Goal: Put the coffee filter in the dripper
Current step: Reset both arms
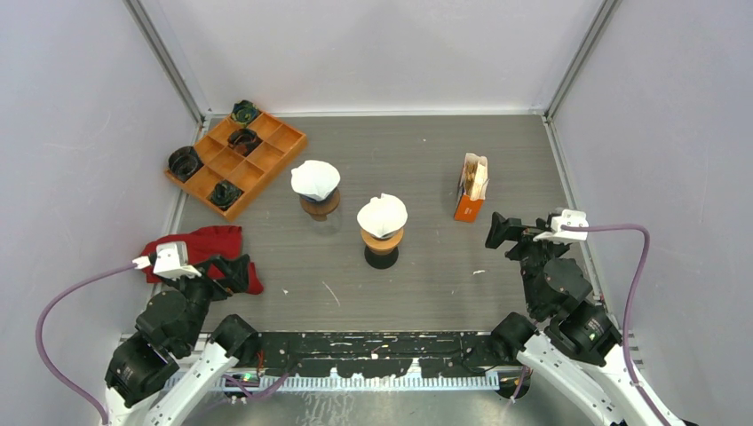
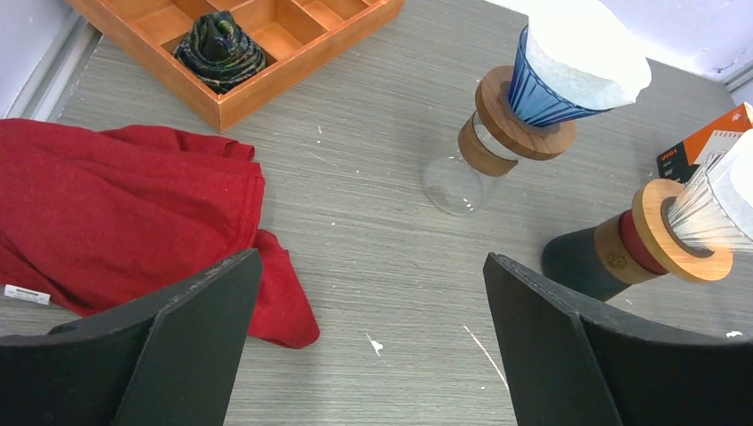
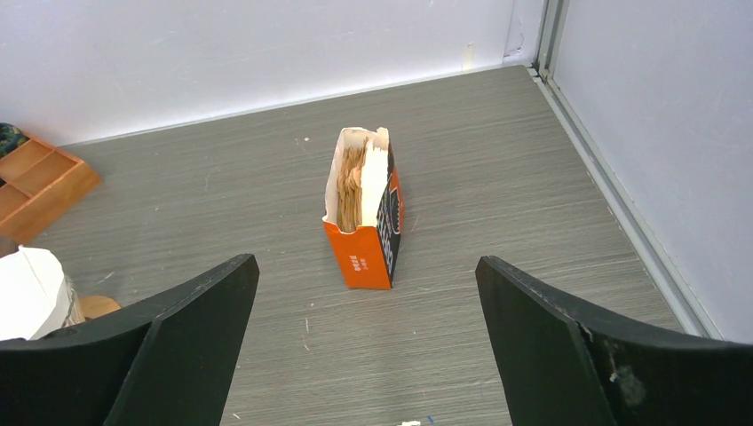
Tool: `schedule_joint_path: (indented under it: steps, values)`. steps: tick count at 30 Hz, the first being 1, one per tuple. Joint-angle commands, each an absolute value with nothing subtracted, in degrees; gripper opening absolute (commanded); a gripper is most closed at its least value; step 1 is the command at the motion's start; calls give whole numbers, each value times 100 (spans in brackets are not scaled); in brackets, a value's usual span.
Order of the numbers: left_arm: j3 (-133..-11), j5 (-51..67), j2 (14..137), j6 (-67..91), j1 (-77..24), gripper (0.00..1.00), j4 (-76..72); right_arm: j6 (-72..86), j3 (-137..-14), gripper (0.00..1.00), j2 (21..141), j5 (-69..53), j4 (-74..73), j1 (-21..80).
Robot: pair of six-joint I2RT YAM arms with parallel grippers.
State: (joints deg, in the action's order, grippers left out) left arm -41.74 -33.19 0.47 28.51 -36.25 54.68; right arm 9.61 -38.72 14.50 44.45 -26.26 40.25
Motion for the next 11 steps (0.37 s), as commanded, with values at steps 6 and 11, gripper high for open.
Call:
schedule_joint_path:
  steps: [6,11]
  values:
    - [-4130,-3350,11,2935,-3603,99,5344,1011,-3947,100,1538,4432,-2459,4008]
    - [-4133,-3349,15,2931,-3603,99,5340,974,-3979,100,1647,4312,-2467,4015]
